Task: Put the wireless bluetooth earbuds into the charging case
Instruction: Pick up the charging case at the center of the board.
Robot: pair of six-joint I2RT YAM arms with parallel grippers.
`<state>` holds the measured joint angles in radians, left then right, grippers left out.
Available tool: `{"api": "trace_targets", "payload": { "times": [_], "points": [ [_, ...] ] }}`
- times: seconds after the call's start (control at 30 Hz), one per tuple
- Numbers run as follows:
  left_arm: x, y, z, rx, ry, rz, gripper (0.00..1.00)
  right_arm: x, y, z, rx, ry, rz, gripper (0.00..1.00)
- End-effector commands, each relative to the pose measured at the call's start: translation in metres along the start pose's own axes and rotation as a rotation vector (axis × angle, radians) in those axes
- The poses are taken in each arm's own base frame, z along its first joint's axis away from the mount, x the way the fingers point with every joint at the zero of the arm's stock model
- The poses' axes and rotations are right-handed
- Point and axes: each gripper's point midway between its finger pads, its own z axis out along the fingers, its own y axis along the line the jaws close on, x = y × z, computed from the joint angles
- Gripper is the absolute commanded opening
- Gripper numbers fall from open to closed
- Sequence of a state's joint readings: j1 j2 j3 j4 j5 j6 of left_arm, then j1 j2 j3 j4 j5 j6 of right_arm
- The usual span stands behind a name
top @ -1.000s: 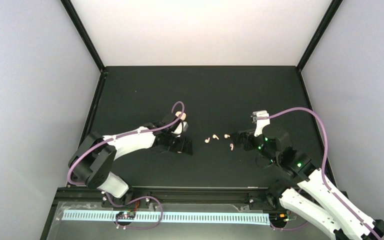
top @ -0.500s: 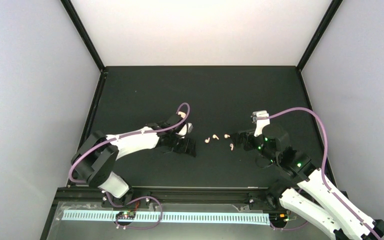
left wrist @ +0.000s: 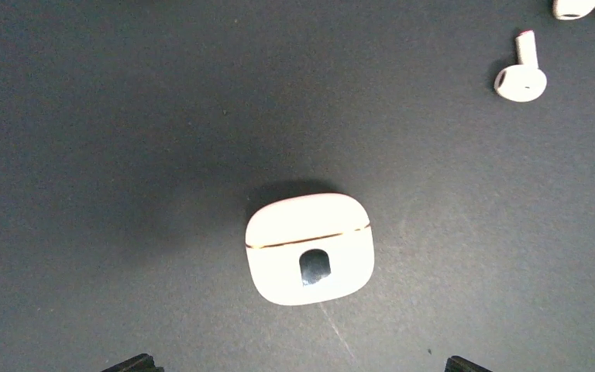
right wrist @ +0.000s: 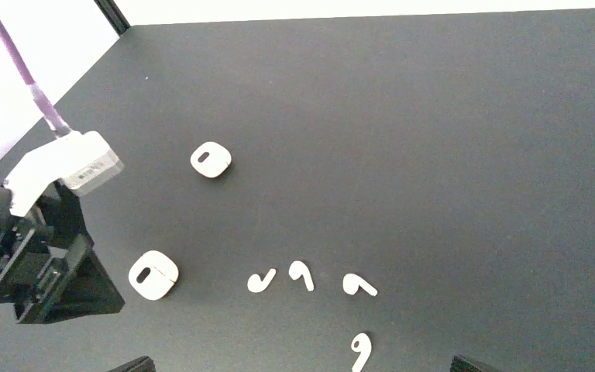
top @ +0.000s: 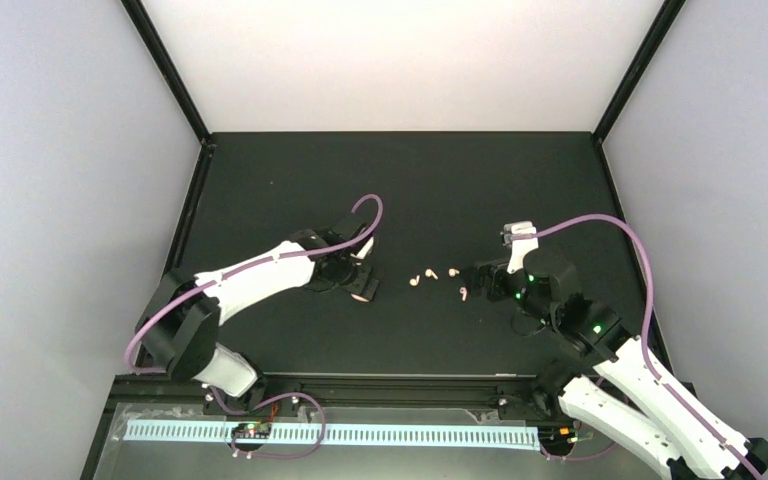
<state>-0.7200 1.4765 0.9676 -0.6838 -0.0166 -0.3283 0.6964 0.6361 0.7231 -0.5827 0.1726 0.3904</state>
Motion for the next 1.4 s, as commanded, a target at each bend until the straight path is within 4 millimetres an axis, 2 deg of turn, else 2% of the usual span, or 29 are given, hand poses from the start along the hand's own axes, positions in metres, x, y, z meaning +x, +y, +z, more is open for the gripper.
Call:
{"api": "trace_targets", "payload": {
  "times": [0.0,0.3,0.53,0.9,1.37],
  "points": [
    [-0.003,0.005,0.014,-0.044,0.038,-0.015,0.99,0.002,0.001,-0.002,-0.011,-0.003,-0.01,1.0],
    [-0.018,-0.001,0.032,-0.044,0.017,-0.092,0.99,0.002,0.001,-0.003,-0.008,-0.005,-0.01,1.0],
    [-0.018,-0.002,0.045,-0.075,0.022,-0.119,0.96,0.002,0.001,-0.002,-0.01,-0.004,-0.012,1.0],
    [-0.015,0.004,0.061,-0.158,0.011,-0.179,0.8,0.003,0.0,-0.002,-0.004,-0.002,-0.011,1.0],
    [0.0,-0.002,0.079,-0.127,0.043,-0.157,0.68,0.004,0.0,-0.001,-0.003,0.001,-0.012,1.0]
  ]
}}
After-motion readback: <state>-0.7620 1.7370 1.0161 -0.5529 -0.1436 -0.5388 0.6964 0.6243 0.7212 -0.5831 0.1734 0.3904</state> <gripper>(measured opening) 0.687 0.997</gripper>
